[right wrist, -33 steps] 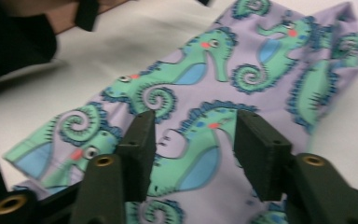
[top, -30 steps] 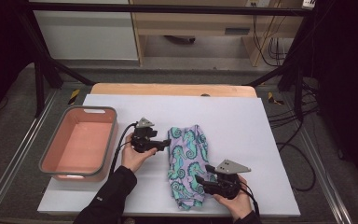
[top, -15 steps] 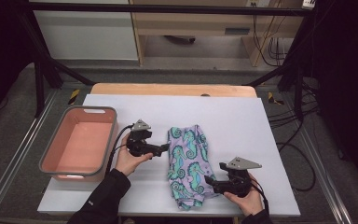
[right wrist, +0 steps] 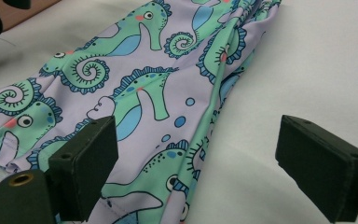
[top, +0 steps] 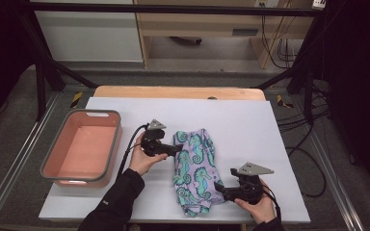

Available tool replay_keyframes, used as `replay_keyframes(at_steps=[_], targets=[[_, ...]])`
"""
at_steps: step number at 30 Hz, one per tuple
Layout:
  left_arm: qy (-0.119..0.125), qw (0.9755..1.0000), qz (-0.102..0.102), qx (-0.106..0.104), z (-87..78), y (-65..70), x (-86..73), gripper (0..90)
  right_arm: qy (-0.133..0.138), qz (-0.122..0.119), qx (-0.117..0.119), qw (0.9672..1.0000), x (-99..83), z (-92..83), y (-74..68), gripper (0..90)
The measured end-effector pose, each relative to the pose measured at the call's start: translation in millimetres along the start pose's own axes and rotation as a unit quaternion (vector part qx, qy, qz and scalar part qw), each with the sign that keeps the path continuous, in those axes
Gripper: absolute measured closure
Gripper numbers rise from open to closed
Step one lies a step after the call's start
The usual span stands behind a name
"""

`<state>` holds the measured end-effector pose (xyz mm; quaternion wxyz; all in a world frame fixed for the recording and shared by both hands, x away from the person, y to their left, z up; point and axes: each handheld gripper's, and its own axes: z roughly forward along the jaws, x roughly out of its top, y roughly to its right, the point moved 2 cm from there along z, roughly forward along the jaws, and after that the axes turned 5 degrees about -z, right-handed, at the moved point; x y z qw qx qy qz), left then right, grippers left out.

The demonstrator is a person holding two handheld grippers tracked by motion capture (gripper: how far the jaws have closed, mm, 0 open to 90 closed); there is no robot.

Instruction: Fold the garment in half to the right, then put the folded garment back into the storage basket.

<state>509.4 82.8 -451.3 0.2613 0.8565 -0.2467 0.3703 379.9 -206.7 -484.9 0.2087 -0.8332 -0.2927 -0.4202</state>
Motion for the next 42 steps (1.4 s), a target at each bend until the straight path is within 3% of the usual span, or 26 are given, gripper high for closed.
replay_keyframes(at_steps=[7, 12, 18, 22, 25, 29, 35, 42], targets=[[-0.003, 0.9997, -0.012, 0.019, 14.3, -2.0, 3.3, 4.7, -0.001, 0.002, -0.001, 1.0, -0.2, 0.6, -0.9, 13.6], [0.006, 0.9989, -0.031, 0.033, 20.8, -10.2, 4.7, 11.7, -0.004, 0.003, 0.001, 1.0, 0.2, 1.6, -2.2, 13.6], [-0.013, 0.9984, -0.031, 0.045, 29.4, -14.9, 2.6, 14.9, -0.008, 0.007, -0.002, 0.9999, 0.0, 1.6, -2.5, 13.7], [-0.023, 0.9982, -0.044, 0.034, 36.0, -19.2, 0.2, 19.6, -0.015, 0.006, -0.003, 0.9999, -0.6, 2.5, -2.6, 15.2], [-0.036, 0.9979, -0.042, 0.033, 41.2, -20.5, -2.5, 25.0, -0.018, 0.008, 0.001, 0.9998, -0.5, 2.9, -4.0, 17.3], [-0.048, 0.997, -0.056, 0.02, 45.9, -22.8, -5.7, 32.8, -0.025, 0.01, 0.004, 0.9996, -1.5, 3.7, -6.8, 21.6], [-0.049, 0.997, -0.055, 0.023, 46.8, -21.4, -6.1, 45.5, -0.043, 0.014, 0.008, 0.9989, -4.0, 7.1, -9.8, 26.5], [-0.05, 0.9967, -0.059, 0.024, 47.6, -15.9, -6.0, 67.0, -0.058, 0.008, 0.01, 0.9983, -5.6, 10.0, -14.3, 34.5]])
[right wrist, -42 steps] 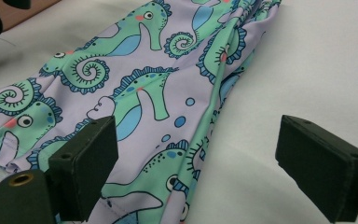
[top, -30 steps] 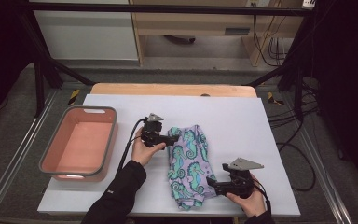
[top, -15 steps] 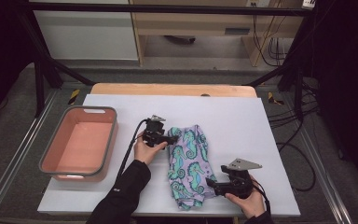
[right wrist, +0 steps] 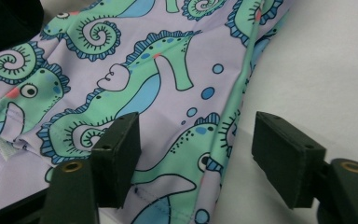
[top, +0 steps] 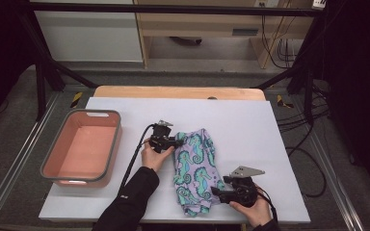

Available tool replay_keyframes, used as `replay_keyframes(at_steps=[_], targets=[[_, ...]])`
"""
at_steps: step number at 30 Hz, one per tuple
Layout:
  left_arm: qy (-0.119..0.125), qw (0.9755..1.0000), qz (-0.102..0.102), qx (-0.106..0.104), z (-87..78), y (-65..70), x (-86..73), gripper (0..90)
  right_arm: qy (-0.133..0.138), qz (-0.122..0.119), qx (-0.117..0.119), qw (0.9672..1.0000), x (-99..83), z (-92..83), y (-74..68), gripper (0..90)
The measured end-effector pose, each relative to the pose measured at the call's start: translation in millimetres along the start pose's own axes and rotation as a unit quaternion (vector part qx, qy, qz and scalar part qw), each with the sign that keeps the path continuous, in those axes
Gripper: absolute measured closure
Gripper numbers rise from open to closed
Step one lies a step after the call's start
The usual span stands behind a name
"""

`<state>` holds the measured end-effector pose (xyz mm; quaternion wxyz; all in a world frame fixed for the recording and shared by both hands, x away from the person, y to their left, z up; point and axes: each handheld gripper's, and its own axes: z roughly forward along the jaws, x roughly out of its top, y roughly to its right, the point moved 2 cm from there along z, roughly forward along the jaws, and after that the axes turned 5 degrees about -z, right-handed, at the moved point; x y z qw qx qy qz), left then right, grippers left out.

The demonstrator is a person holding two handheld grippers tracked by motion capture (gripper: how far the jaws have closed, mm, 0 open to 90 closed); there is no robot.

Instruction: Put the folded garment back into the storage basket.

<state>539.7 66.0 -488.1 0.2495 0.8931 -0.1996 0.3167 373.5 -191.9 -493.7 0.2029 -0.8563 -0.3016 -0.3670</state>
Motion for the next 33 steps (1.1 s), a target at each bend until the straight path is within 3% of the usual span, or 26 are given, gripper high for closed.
replay_keyframes(at_steps=[5, 10, 12, 19, 21, 24, 30, 33], targets=[[0.007, 1.0, 0.004, -0.004, -0.6, 1.7, 0.2, 76.9, -0.014, -0.016, -0.01, 0.9997, -1.0, 3.1, -5.3, 39.6], [0.007, 0.9999, 0.012, 0.001, 2.7, 3.6, -1.4, 77.9, -0.023, -0.015, -0.009, 0.9996, -0.1, 2.7, -9.6, 52.4], [0.006, 1.0, 0.004, -0.003, 4.4, 2.4, -2.0, 76.2, -0.027, -0.008, -0.002, 0.9996, 0.6, 2.5, -11.3, 58.6], [0.007, 0.9997, 0.024, 0.004, 4.8, 4.5, -3.0, 75.3, -0.04, 0.003, -0.01, 0.9991, 2.4, 3.6, -14.1, 76.3], [0.007, 0.9996, 0.027, 0.006, 4.8, 4.9, -2.9, 76.3, -0.039, 0.018, 0.004, 0.9991, 2.2, 4.7, -14.9, 83.3], [0.008, 0.9995, 0.029, 0.007, 4.6, 5.9, -3.1, 78.7, -0.042, 0.027, 0.01, 0.9987, 2.4, 4.6, -14.2, 85.5], [0.01, 0.9999, 0.002, -0.014, 1.6, 1.0, -0.9, 80.5, -0.037, 0.038, 0.018, 0.9984, 2.4, 3.1, -11.8, 86.6], [0.023, 0.9995, 0.011, -0.017, -4.6, 3.5, 2.1, 80.7, -0.031, 0.039, 0.02, 0.9985, 3.1, 0.8, -11.1, 86.7]])
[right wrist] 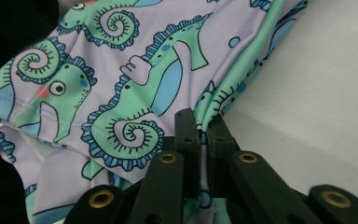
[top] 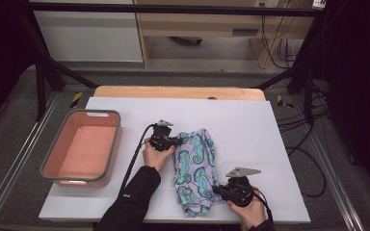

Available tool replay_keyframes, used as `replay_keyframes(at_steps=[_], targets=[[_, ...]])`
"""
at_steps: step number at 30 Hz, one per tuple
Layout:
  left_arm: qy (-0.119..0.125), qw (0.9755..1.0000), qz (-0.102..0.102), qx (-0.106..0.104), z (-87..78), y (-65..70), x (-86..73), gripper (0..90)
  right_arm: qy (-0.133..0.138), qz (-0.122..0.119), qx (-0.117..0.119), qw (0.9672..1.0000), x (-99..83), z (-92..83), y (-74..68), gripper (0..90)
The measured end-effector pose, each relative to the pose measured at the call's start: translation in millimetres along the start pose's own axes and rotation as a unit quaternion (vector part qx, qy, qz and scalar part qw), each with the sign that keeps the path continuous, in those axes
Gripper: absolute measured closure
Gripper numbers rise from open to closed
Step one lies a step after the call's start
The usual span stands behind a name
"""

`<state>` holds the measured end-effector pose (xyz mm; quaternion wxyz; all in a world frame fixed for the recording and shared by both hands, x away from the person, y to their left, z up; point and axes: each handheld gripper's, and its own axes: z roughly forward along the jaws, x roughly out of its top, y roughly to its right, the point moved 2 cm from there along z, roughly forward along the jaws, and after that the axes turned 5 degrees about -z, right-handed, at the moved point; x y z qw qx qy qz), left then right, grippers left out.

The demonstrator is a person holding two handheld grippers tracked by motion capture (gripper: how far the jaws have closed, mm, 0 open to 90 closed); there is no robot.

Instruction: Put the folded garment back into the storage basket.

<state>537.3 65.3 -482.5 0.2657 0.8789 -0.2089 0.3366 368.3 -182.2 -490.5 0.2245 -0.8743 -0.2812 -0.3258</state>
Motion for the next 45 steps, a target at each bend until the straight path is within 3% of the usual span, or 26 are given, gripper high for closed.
replay_keyframes(at_steps=[5, 20, 45], targets=[[0.021, 0.9997, 0.008, -0.011, -13.0, 8.1, 9.2, 80.8, 0.007, -0.004, 0.002, 1.0, 1.2, -3.4, 0.1, 86.8], [0.037, 0.998, 0.036, -0.036, -33.8, 32.3, 30.9, 80.9, 0.018, -0.011, 0.005, 0.9998, 2.7, -8.4, -0.5, 86.8], [0.049, 0.996, 0.071, -0.023, -65.2, 53.1, 51.2, 81.1, 0.055, -0.025, 0.008, 0.9981, 13.4, -13.8, -10.9, 86.9]])
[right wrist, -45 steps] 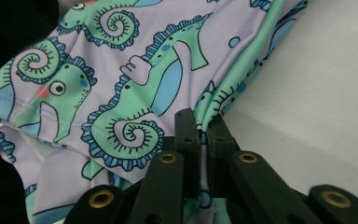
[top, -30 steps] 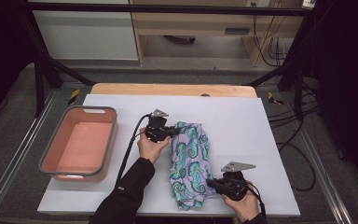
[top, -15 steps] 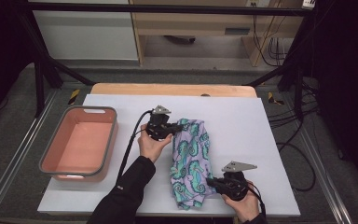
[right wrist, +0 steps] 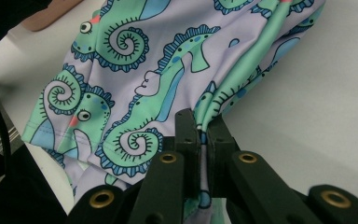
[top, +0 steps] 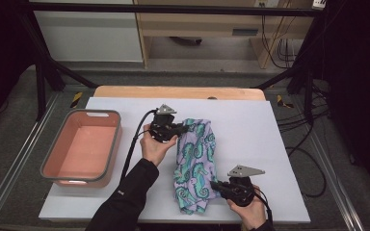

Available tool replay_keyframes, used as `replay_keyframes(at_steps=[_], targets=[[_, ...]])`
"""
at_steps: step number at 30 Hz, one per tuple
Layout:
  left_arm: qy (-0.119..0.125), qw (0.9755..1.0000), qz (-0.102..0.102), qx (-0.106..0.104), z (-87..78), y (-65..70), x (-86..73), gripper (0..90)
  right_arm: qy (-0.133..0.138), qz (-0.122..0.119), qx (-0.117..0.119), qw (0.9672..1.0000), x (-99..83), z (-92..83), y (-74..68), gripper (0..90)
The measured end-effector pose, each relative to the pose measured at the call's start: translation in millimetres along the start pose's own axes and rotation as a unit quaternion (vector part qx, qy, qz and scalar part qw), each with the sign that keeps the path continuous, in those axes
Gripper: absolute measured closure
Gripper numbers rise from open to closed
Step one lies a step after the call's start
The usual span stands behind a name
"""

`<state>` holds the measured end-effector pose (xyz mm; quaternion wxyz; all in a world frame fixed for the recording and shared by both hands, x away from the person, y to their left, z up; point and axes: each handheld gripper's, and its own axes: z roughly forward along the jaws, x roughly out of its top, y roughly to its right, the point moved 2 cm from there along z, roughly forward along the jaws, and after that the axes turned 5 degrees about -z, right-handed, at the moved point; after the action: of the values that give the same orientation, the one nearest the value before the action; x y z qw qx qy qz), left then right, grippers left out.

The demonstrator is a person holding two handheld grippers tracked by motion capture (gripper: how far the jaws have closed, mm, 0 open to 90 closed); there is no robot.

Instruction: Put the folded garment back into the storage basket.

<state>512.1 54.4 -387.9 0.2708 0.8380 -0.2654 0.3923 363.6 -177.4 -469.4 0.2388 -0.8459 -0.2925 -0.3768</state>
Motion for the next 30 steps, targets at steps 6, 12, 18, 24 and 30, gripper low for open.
replay_keyframes(at_steps=[6, 12, 18, 24, 30], targets=[[0.003, 1.0, 0.004, -0.001, -10.2, 4.2, 7.6, 81.1, 0.009, -0.005, 0.002, 0.9999, 4.4, -1.2, -3.7, 86.9], [0.009, 0.9999, 0.01, -0.001, -18.9, 7.3, 14.9, 81.1, 0.023, -0.007, 0.001, 0.9997, 10.9, -5.6, -6.7, 86.9], [0.013, 0.9998, 0.015, -0.003, -27.9, 9.8, 21.6, 81.1, 0.031, -0.013, 0.001, 0.9994, 16.0, -8.0, -8.7, 86.9], [0.021, 0.9995, 0.021, -0.003, -40.6, 12.8, 30.4, 81.1, 0.038, -0.022, 0.0, 0.999, 24.9, -7.9, -10.2, 86.9], [0.028, 0.9992, 0.03, 0.003, -55.5, 15.1, 38.2, 81.2, 0.049, -0.028, 0.004, 0.9984, 34.2, -8.4, -14.2, 86.9]])
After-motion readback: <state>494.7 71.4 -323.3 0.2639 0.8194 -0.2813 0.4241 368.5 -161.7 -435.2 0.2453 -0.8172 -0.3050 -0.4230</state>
